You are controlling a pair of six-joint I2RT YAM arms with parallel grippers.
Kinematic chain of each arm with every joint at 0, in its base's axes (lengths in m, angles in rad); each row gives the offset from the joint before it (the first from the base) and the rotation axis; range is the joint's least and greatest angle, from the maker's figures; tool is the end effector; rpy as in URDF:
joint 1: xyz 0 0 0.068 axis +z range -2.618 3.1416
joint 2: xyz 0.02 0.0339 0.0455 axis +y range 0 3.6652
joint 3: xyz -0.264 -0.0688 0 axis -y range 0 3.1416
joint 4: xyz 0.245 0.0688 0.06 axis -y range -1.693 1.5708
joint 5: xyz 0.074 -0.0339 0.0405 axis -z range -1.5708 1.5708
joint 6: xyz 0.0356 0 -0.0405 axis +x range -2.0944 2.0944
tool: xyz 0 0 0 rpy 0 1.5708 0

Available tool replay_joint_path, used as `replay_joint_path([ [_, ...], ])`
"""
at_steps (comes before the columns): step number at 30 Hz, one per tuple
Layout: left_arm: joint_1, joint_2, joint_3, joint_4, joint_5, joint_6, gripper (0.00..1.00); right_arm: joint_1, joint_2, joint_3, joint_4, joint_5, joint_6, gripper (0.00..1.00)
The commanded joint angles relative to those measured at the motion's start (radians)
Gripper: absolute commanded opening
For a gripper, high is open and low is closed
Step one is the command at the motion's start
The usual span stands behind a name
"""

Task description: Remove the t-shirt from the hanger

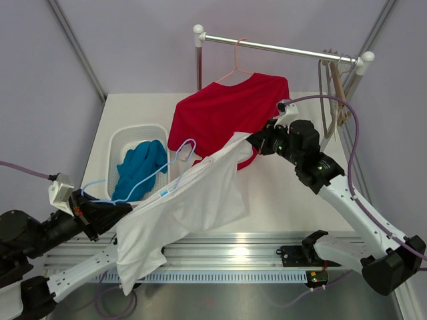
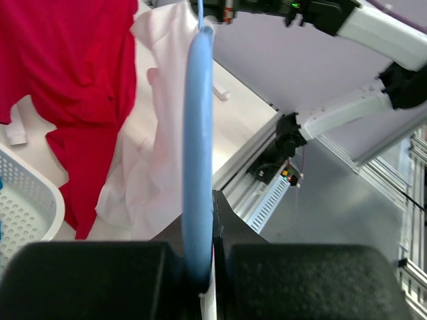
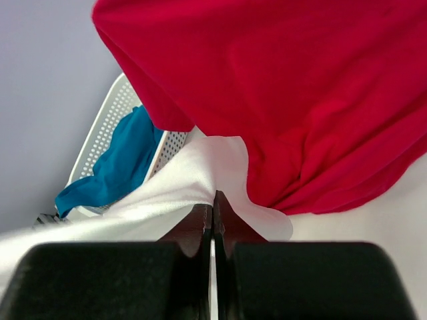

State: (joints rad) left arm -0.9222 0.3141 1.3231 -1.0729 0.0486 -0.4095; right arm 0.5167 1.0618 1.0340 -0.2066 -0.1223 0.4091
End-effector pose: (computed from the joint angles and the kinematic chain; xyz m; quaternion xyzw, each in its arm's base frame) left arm -0.0268 0.0324 0.4274 0.2010 0.7011 -0.4364 0.5269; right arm 0.2102 0.1244 0.3718 -0.0799 0.7803 0.3191 0.5319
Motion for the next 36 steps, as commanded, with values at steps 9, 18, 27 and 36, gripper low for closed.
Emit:
replay_joint_path([
  [9, -0.001, -0.044, 0.061, -0.046, -0.024, -0.011, 0.00, -0.015, 0.015, -0.027, 0.061, -0.063, 0.082, 0.00],
  [18, -0.001, 0.196, -0.085, 0.344, -0.162, -0.017, 0.00, 0.229, -0.105, -0.104, 0.013, -0.014, 0.114, 0.54],
  [27, 0.000, 0.312, -0.148, 0.600, -0.194, -0.086, 0.00, 0.344, -0.258, -0.124, 0.051, -0.004, 0.164, 0.73],
  [36, -0.001, 0.529, -0.090, 0.676, -0.219, -0.111, 0.00, 0.640, -0.146, -0.135, 0.320, 0.168, 0.166, 0.68],
])
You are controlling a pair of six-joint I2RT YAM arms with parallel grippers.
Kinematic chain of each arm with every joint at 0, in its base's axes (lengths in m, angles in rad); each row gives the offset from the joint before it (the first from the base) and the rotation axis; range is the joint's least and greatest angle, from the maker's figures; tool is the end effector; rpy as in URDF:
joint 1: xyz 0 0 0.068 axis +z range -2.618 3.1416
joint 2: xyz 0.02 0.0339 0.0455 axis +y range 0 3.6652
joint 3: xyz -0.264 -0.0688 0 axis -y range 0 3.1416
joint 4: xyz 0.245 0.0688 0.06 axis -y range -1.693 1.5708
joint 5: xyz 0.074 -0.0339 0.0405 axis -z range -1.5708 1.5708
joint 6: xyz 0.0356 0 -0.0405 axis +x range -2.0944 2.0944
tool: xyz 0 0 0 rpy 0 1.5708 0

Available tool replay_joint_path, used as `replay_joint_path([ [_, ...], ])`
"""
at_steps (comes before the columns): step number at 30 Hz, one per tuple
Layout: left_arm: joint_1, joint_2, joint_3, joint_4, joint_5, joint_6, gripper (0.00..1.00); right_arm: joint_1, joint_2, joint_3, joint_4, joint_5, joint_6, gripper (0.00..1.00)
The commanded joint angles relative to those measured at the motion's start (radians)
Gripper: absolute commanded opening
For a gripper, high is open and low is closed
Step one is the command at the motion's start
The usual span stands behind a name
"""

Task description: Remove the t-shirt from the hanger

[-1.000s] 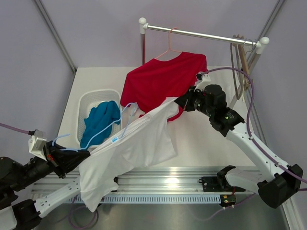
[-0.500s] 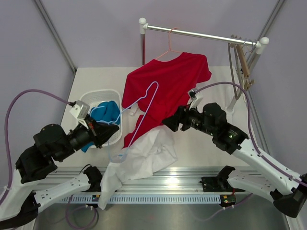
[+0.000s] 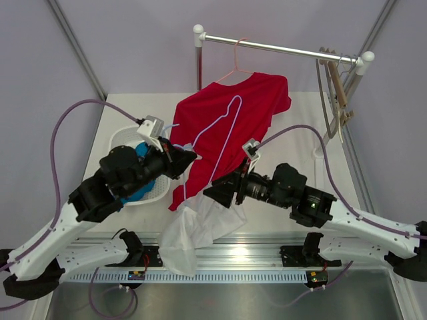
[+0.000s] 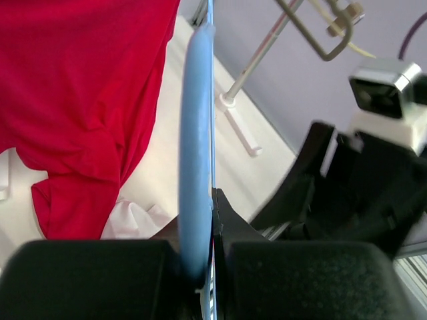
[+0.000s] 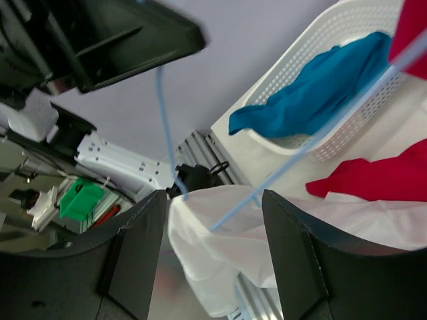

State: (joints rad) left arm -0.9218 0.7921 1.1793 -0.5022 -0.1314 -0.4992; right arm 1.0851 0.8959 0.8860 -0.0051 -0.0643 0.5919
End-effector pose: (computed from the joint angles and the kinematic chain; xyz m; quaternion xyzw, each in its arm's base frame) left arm 0.0928 -0.1146 0.4370 0.1135 0.7376 -0.3958 0.5352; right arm 0.0961 0.1869 0.3756 -0.1957 0.6850 0.5369 0.4519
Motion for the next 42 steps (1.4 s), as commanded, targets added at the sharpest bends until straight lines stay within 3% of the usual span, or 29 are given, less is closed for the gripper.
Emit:
replay_joint_path([
  [1, 0.000, 0.065, 0.065, 0.106, -0.042, -0.025, 0.00, 0.106, 0.047, 0.022, 0.123, 0.121, -0.024, 0.67],
  [10, 0.000, 0.148, 0.132, 0.103, -0.005, -0.061, 0.00, 0.147, 0.219, 0.093, 0.162, 0.187, -0.050, 0.67],
  [13, -0.002, 0.153, 0.137, 0.103, 0.006, -0.064, 0.00, 0.147, 0.242, 0.088, 0.182, 0.205, -0.034, 0.54],
  [21, -0.002, 0.157, 0.126, 0.102, 0.041, -0.064, 0.01, 0.148, 0.255, 0.050, 0.289, 0.239, 0.045, 0.00],
  [26, 0.000, 0.110, 0.102, 0.065, 0.061, -0.033, 0.75, 0.147, 0.232, 0.033, 0.329, 0.274, 0.077, 0.00],
  [29, -0.002, 0.010, 0.056, -0.014, 0.062, -0.027, 0.94, 0.147, 0.235, 0.037, 0.327, 0.293, 0.075, 0.00],
  [31, -0.002, -0.116, 0.011, -0.129, 0.043, -0.032, 0.99, 0.145, 0.239, 0.054, 0.291, 0.331, 0.057, 0.00],
  [35, -0.002, -0.180, -0.073, -0.223, 0.067, -0.035, 0.99, 0.131, 0.221, 0.056, 0.272, 0.376, 0.034, 0.00],
  [42, -0.002, -0.235, -0.240, -0.292, 0.328, -0.053, 0.99, -0.008, 0.198, 0.068, 0.261, 0.298, 0.063, 0.00],
])
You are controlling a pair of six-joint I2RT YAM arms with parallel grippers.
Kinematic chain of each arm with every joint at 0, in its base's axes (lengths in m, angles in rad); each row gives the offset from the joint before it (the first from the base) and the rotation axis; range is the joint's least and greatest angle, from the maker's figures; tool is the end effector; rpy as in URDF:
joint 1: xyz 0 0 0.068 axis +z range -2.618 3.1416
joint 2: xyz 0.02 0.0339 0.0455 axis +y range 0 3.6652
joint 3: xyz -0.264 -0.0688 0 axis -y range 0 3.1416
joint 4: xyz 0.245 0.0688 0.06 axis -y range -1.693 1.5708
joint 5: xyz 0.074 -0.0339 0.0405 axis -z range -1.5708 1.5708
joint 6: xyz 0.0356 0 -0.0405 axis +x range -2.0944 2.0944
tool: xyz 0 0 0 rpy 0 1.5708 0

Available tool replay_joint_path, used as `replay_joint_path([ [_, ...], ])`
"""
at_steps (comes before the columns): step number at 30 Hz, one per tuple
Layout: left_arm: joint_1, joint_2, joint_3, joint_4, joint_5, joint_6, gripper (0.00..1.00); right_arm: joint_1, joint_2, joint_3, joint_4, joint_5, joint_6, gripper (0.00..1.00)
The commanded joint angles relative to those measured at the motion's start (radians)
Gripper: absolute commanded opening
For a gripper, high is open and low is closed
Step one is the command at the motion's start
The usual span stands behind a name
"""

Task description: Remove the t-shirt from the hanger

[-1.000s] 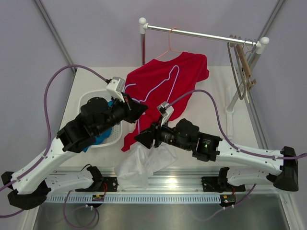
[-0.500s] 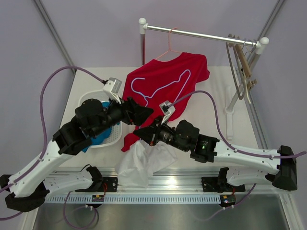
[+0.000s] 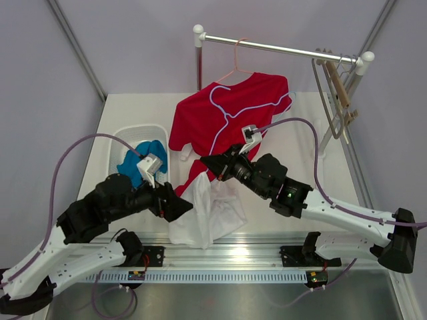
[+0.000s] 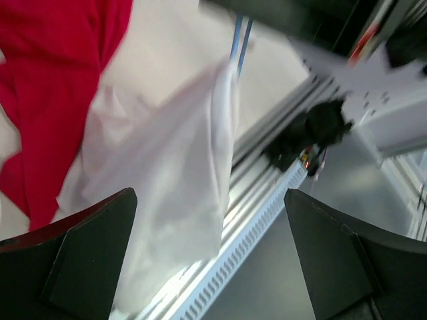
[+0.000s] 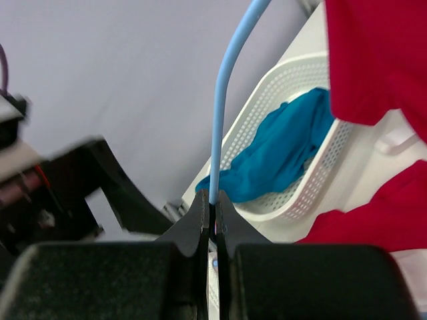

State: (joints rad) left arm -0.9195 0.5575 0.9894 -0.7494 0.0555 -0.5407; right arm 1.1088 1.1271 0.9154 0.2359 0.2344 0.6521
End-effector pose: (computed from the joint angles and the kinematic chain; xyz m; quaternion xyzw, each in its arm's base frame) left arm 0.0575 -0.0787 0.3760 0.1684 0.7921 -0.4077 0.4218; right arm 0.1266 0.2357 0.3617 -0.0755 0.6946 0.4960 0.5156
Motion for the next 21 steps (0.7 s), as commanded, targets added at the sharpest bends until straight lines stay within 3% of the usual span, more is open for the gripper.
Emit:
replay_joint_path([
  [1, -0.004, -0.001, -0.061, -0.045, 0.148, -0.013, 0.99, -0.043, -0.032, 0.045, 0.017, -0.003, 0.001, 0.00],
  [9, -0.004, 0.088, -0.150, -0.012, 0.058, -0.015, 0.96, -0.058, -0.043, 0.076, 0.017, -0.044, 0.000, 0.00],
  [13, -0.004, 0.116, -0.179, 0.090, 0.098, -0.031, 0.94, -0.060, -0.052, 0.069, 0.022, -0.049, 0.009, 0.00],
  [17, -0.004, 0.148, -0.178, 0.133, 0.116, -0.027, 0.81, -0.060, -0.052, 0.068, 0.026, -0.052, 0.018, 0.00],
  [21, -0.005, 0.179, -0.185, 0.156, 0.161, -0.028, 0.83, -0.060, -0.058, 0.060, 0.032, -0.053, 0.023, 0.00],
])
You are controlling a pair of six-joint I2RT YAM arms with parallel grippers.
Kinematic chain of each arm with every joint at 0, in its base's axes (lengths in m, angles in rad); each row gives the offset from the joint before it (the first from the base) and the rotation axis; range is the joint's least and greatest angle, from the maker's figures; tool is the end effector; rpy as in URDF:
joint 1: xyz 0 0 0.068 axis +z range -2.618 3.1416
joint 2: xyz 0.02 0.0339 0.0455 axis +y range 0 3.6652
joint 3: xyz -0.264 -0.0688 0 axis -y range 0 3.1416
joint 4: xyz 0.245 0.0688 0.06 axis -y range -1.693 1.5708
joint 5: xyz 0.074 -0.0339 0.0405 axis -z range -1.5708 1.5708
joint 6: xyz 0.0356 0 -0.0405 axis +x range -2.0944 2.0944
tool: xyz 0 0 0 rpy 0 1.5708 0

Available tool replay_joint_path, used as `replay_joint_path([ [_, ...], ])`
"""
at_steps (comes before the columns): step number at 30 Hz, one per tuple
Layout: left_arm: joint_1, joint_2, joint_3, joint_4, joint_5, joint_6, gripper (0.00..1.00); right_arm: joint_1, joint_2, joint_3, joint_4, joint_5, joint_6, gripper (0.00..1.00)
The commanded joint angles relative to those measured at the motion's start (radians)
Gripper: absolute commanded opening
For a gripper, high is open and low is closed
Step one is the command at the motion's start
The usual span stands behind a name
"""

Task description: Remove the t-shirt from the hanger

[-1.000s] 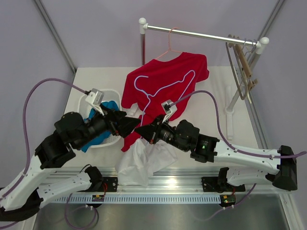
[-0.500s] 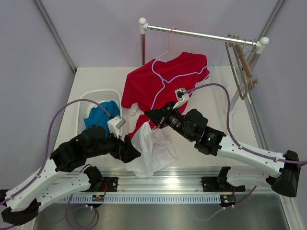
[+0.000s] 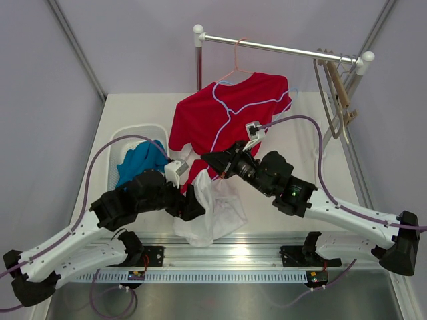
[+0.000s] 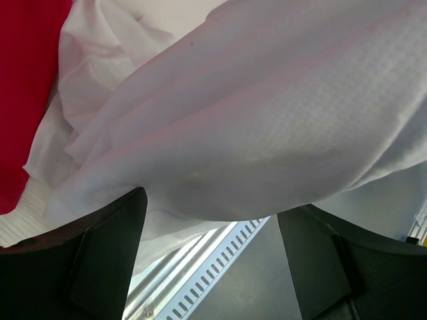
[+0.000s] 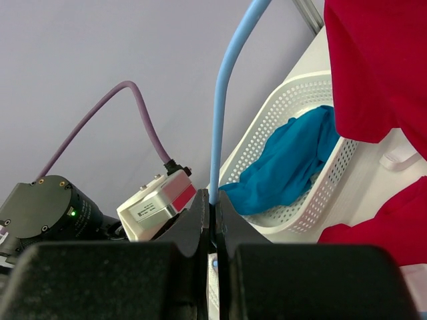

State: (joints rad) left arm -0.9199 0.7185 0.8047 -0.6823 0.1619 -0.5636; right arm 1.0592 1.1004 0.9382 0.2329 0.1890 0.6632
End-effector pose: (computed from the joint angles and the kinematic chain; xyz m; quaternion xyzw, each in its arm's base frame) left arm 0.0866 -0.1232 0.3069 0.1933 0.8600 -0.3680 0.2959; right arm 0.1334 0.2239 0.3762 -0.0658 0.6790 0.5107 0.5234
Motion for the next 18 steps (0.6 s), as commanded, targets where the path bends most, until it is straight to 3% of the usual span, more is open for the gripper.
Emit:
replay_joint_path([
  [1, -0.005, 0.024, -0.005, 0.092, 0.053, -0.012, 0.85, -0.008, -0.034, 0.037, 0.039, -0.010, 0.010, 0.00],
  [4, -0.008, 0.036, -0.032, 0.148, 0.097, -0.022, 0.88, -0.010, -0.033, 0.042, 0.034, -0.025, 0.012, 0.00],
  [5, -0.014, 0.039, -0.032, 0.164, 0.099, -0.024, 0.83, -0.010, -0.033, 0.043, 0.033, -0.026, 0.010, 0.00],
  [7, -0.019, 0.030, -0.019, 0.161, 0.068, -0.009, 0.56, -0.010, -0.043, 0.037, 0.023, -0.022, 0.012, 0.00],
  [8, -0.019, 0.022, -0.015, 0.159, 0.062, -0.007, 0.31, -0.010, -0.048, 0.033, 0.019, -0.017, 0.009, 0.00],
  [11, -0.019, 0.001, 0.007, 0.139, 0.068, 0.001, 0.06, -0.008, -0.079, 0.022, 0.000, 0.007, -0.004, 0.00],
  [13, -0.019, -0.010, 0.017, 0.119, 0.054, 0.001, 0.00, -0.010, -0.109, 0.008, -0.006, 0.024, -0.014, 0.00],
  [18, -0.019, -0.073, 0.036, -0.002, -0.073, 0.005, 0.00, -0.014, -0.166, 0.008, -0.044, 0.035, -0.034, 0.00],
])
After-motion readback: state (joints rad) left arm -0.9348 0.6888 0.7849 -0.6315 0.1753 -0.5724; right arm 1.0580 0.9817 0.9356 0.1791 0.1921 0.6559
